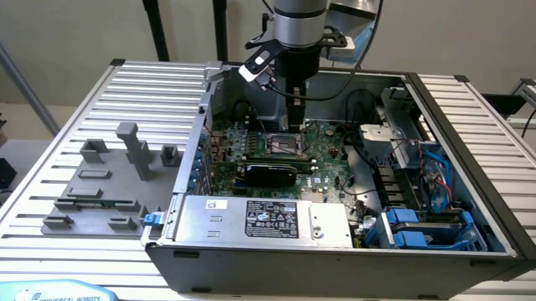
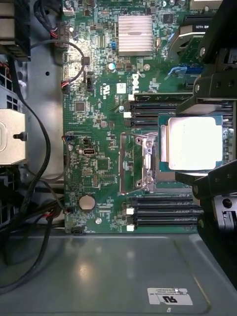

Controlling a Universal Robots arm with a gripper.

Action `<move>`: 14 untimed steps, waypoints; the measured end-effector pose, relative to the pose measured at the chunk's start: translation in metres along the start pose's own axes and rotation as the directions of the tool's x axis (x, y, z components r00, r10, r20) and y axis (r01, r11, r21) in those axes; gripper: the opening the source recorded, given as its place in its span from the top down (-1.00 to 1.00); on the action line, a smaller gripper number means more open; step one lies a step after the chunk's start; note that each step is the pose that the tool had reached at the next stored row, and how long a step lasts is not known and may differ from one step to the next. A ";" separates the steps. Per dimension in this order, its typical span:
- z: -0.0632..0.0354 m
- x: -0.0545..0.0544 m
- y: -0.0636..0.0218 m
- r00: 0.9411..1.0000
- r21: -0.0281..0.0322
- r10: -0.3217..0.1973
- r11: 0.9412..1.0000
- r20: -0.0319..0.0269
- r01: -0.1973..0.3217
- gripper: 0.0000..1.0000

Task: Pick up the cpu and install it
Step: 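Place the cpu into insertion slot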

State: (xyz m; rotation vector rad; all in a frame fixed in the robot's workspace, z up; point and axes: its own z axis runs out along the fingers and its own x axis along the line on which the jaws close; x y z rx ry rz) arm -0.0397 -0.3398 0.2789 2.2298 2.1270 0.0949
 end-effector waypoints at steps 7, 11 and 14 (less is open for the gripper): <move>0.0122 -0.001 -0.0146 1.000 0.008 0.001 1.000 0.000 -0.001 -0.09; 0.0217 -0.001 -0.0152 1.000 0.009 0.000 1.000 0.000 0.000 -0.09; 0.0261 0.001 -0.0145 1.000 0.011 0.000 1.000 0.000 0.000 -0.09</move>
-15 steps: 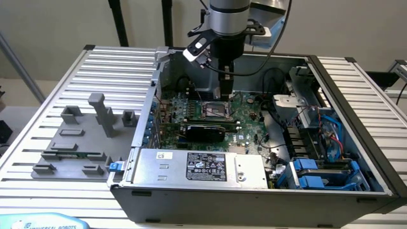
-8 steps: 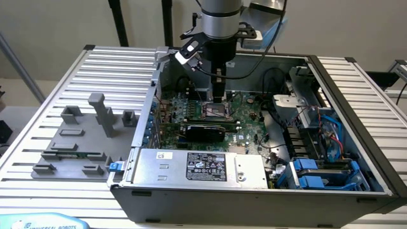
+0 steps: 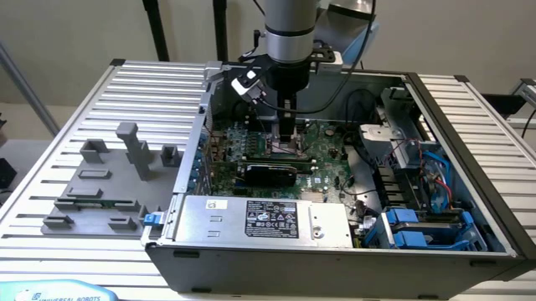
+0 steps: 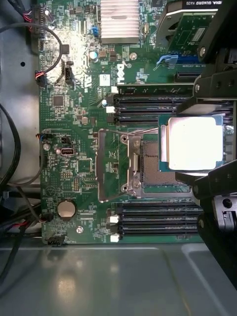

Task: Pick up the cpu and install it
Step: 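Place the cpu into insertion slot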

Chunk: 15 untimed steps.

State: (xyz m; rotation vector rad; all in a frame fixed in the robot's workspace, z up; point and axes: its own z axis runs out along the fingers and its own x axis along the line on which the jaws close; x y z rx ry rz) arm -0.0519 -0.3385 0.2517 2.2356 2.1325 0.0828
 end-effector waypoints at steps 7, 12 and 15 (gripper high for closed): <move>0.0086 0.005 0.0037 1.000 0.006 0.000 1.000 0.000 0.000 -0.09; 0.0159 0.005 0.0039 1.000 0.009 0.000 1.000 0.000 0.000 -0.09; 0.0192 0.005 0.0044 1.000 0.015 0.000 1.000 0.000 0.000 -0.09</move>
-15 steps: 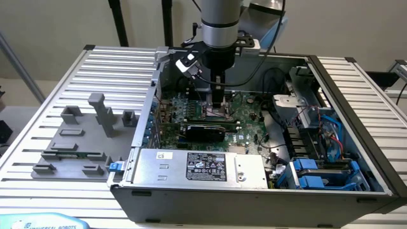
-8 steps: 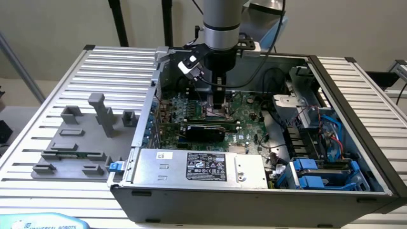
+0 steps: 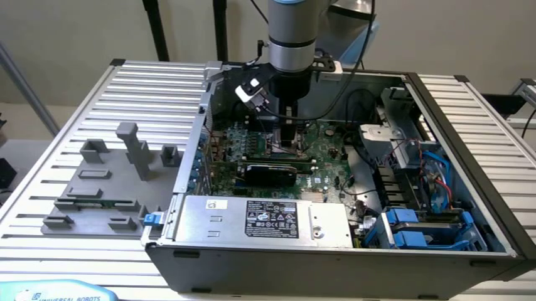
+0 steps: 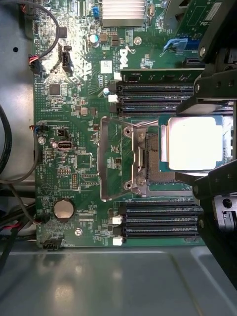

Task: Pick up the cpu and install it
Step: 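Place the cpu into insertion slot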

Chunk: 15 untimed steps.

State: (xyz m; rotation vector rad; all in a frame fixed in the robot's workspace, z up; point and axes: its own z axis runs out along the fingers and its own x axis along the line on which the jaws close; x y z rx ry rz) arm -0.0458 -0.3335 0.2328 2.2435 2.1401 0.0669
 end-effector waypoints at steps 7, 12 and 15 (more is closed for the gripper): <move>0.0054 0.002 0.0044 1.000 0.017 0.000 1.000 0.001 0.000 -0.09; 0.0061 0.004 0.0042 1.000 0.017 0.000 1.000 0.000 0.000 -0.09; 0.0062 0.005 0.0042 1.000 0.017 0.000 1.000 0.000 0.000 -0.09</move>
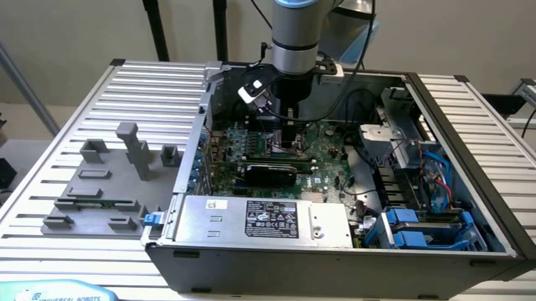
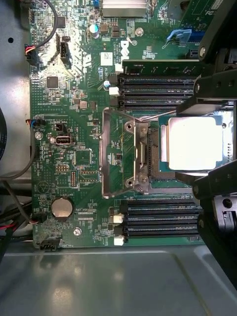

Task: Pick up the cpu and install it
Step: 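Place the cpu into insertion slot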

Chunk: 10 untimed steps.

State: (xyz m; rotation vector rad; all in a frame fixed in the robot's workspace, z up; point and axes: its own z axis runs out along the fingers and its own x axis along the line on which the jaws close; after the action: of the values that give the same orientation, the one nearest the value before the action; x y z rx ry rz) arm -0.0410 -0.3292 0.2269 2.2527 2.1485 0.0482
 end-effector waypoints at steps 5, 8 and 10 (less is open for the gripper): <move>0.0023 0.002 -0.0004 1.000 -0.005 0.000 1.000 -0.001 0.000 -0.09; 0.0056 0.002 -0.0014 1.000 -0.015 0.000 1.000 -0.003 0.000 -0.09; 0.0084 0.003 -0.0022 1.000 -0.020 0.000 1.000 -0.004 0.000 -0.09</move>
State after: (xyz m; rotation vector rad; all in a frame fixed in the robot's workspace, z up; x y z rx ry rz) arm -0.0427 -0.3266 0.2183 2.2440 2.1403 0.0737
